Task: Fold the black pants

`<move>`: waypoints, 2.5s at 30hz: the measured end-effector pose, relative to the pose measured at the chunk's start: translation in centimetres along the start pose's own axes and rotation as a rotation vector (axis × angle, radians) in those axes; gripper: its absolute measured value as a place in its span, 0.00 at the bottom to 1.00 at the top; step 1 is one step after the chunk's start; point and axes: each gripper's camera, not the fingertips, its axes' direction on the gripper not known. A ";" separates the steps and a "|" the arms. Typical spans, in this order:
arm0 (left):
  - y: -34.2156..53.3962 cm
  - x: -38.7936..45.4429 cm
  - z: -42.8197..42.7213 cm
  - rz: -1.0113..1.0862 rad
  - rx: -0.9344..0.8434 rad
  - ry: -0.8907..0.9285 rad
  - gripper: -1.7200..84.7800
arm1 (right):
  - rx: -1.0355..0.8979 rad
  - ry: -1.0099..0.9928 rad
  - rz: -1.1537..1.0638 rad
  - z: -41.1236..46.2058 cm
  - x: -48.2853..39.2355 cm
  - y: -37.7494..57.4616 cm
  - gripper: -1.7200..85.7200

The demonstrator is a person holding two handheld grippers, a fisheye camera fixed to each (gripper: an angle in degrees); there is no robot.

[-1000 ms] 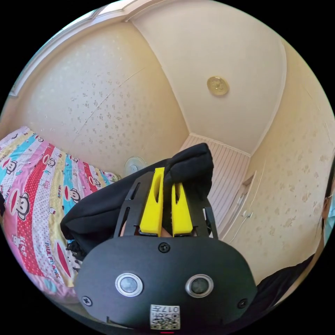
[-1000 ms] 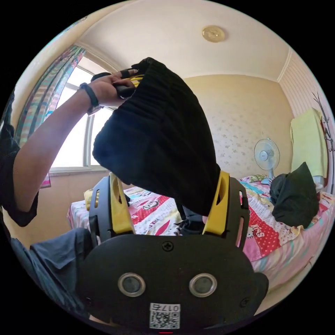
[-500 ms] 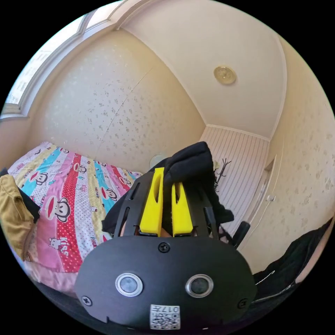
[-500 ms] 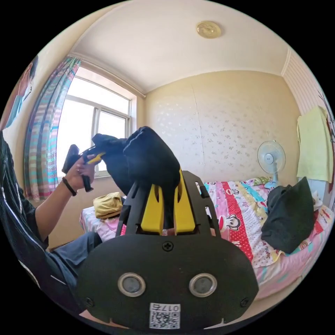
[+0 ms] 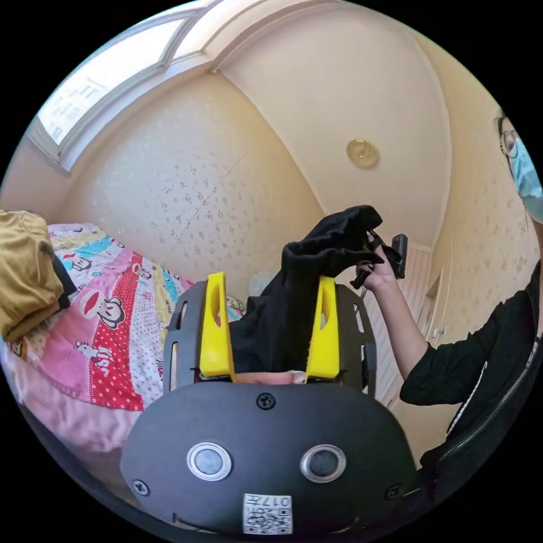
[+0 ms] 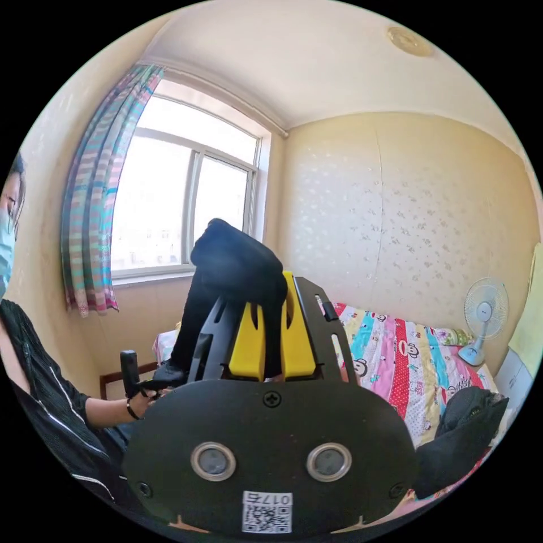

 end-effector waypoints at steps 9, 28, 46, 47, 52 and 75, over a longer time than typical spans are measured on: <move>-1.4 6.2 -3.6 0.088 0.112 0.115 0.17 | 0.011 0.039 -0.144 -1.6 -5.9 -5.9 0.08; -37.8 40.8 -12.6 0.480 0.517 0.074 0.07 | 0.375 0.366 -0.423 -25.0 -13.8 -21.8 0.06; -47.7 24.6 30.4 0.544 0.330 -0.542 0.08 | -0.019 0.400 -0.032 14.9 29.1 -25.7 0.09; -48.1 19.3 37.3 0.544 0.210 -0.591 0.08 | -0.054 0.415 0.016 17.8 31.8 -24.7 0.10; -40.2 -2.1 48.7 0.476 -0.162 -0.814 0.09 | -0.053 0.332 0.284 31.3 47.4 -4.7 0.19; 10.8 -17.0 -4.4 -0.229 -0.715 -0.752 0.16 | -0.708 0.030 0.713 6.9 19.3 56.6 0.21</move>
